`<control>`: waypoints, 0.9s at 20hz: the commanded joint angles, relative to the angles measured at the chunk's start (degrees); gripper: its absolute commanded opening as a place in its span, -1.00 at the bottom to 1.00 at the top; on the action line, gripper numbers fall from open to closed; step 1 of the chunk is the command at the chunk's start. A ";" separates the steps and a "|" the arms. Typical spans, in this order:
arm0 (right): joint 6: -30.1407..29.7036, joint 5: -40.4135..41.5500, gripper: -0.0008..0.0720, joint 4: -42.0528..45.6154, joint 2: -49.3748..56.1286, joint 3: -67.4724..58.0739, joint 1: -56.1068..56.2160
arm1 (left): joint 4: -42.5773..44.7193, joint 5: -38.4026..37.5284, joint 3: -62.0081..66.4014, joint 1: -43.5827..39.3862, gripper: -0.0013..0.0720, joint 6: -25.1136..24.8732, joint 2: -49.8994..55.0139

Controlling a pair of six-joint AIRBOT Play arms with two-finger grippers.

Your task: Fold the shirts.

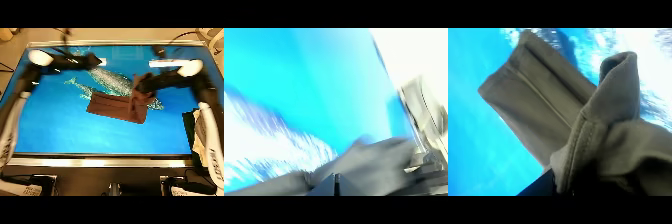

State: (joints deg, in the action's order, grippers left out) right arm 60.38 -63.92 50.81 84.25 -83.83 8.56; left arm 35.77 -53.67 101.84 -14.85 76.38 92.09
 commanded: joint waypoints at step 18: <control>2.95 -13.05 0.94 18.88 8.63 1.60 -6.91 | 10.03 -10.45 -4.00 8.00 -0.88 -1.97 -17.16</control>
State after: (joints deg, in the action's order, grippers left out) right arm 56.95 -67.51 54.37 94.11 -83.37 6.98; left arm 44.45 -63.94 98.65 -6.81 74.54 75.00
